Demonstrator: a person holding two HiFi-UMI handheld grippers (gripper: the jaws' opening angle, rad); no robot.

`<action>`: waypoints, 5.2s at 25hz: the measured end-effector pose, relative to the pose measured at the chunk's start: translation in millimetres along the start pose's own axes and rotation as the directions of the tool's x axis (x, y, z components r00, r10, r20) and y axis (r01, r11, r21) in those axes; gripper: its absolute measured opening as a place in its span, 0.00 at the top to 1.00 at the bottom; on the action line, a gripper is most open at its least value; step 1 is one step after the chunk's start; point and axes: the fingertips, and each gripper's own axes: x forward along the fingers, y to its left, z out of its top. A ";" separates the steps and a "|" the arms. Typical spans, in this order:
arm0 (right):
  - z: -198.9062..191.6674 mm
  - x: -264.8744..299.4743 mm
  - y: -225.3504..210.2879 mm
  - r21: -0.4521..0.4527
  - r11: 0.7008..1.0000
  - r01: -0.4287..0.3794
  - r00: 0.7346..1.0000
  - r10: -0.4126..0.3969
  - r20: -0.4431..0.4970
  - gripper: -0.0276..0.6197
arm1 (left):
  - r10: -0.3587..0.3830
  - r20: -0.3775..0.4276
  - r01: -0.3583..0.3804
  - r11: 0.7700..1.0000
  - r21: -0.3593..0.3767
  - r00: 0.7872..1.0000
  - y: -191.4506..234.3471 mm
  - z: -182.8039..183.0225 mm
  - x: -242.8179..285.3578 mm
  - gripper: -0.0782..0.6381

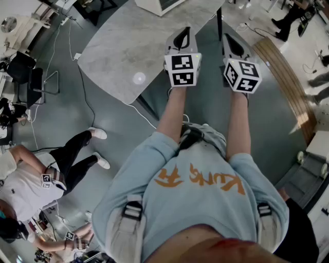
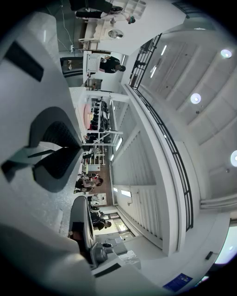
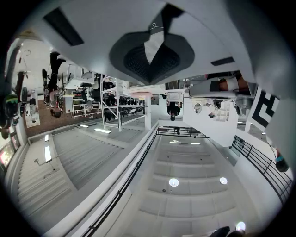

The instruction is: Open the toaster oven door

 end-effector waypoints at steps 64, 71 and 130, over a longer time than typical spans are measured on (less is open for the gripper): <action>-21.6 306.7 -137.6 0.107 0.969 -0.225 0.974 0.226 0.006 0.96 | 0.243 -0.108 -0.243 0.970 0.013 0.964 122.3 -47.4 284.9 0.89; -22.0 432.3 -116.8 0.091 0.946 -0.312 0.948 0.317 -0.037 0.96 | 0.248 -0.146 -0.247 0.969 0.029 0.958 182.4 -60.7 360.9 0.89; -89.4 531.5 -69.6 -0.585 -0.197 -0.787 0.365 0.615 -0.699 0.72 | 0.300 -0.688 0.067 0.890 0.452 0.661 208.3 -133.0 419.7 0.70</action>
